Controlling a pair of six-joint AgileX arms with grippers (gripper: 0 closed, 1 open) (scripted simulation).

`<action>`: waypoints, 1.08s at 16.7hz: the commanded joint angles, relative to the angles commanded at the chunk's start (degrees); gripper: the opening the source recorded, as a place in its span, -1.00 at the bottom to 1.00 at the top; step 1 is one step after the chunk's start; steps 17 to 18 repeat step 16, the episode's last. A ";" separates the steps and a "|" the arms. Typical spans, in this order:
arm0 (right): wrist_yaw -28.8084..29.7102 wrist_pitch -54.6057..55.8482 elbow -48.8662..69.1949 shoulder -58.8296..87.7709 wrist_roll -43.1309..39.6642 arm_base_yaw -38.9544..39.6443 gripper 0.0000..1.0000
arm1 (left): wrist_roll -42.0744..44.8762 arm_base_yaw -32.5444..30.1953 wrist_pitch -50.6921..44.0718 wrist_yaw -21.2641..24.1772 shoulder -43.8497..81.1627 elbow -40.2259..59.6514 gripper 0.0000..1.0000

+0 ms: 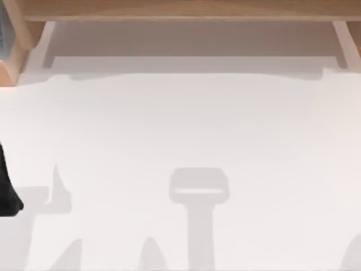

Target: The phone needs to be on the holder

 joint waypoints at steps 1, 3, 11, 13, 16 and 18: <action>0.00 0.00 0.00 0.00 0.00 0.00 -0.40 | 0.00 0.00 0.00 0.00 0.00 0.00 1.00; 0.00 0.00 0.00 0.00 0.00 0.00 -0.10 | 0.00 0.00 0.00 0.00 0.00 0.00 1.00; 0.00 0.00 0.00 0.00 0.00 0.00 1.00 | 0.00 0.00 0.00 0.00 0.00 0.00 1.00; 0.00 0.00 0.00 0.00 0.00 0.00 1.00 | 0.00 0.00 0.00 0.00 0.00 0.00 1.00; 0.00 0.00 0.00 0.00 0.00 0.00 1.00 | 0.00 0.00 0.00 0.00 0.00 0.00 1.00; 0.00 0.00 0.00 0.00 0.00 0.00 1.00 | 0.00 0.00 0.00 0.00 0.00 0.00 1.00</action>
